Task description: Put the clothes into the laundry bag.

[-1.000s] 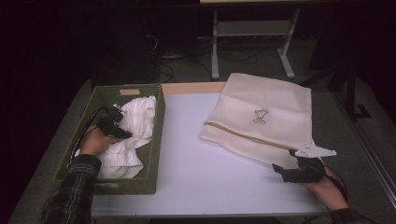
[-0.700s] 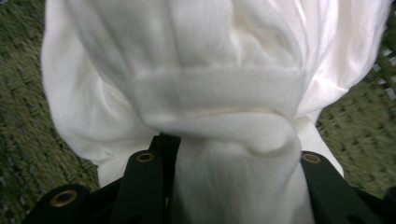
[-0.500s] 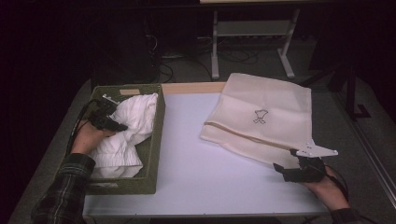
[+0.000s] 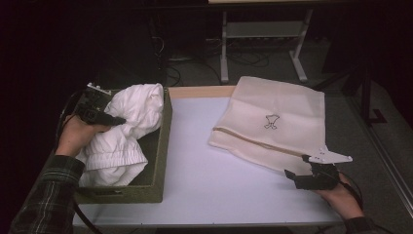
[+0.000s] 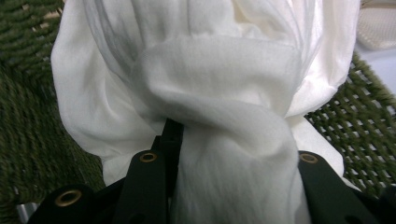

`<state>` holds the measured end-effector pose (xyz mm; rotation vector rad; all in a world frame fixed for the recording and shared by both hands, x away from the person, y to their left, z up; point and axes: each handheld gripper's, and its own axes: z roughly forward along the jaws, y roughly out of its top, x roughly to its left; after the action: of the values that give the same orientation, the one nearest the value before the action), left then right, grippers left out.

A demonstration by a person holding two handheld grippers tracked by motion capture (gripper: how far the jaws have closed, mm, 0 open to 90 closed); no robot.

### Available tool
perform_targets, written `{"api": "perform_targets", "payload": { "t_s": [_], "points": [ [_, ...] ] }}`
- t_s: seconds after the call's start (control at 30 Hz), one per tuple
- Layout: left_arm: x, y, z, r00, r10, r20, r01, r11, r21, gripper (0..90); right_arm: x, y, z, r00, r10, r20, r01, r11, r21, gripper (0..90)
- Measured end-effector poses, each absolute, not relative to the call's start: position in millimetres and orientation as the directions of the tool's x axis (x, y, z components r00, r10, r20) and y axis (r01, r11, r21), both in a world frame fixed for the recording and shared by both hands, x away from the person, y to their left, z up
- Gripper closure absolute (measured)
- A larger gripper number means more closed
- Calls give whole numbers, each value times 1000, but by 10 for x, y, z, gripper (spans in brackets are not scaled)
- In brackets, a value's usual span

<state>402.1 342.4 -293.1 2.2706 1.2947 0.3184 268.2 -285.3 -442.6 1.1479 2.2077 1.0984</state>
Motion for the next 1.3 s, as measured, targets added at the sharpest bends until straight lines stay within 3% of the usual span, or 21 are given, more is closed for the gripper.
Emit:
{"api": "perform_targets", "payload": {
  "t_s": [0.87,1.3],
  "points": [
    [3952,3011,-2267,600,798,-57,652,-447,613,621,2679,-2881,-4413,-563,826,-1,490,335,805,135],
    [3901,2552,-2076,688,722,-81,580,-478,660,620,2681,-2887,-4414,-563,826,2,490,332,806,135]
  ]
}}
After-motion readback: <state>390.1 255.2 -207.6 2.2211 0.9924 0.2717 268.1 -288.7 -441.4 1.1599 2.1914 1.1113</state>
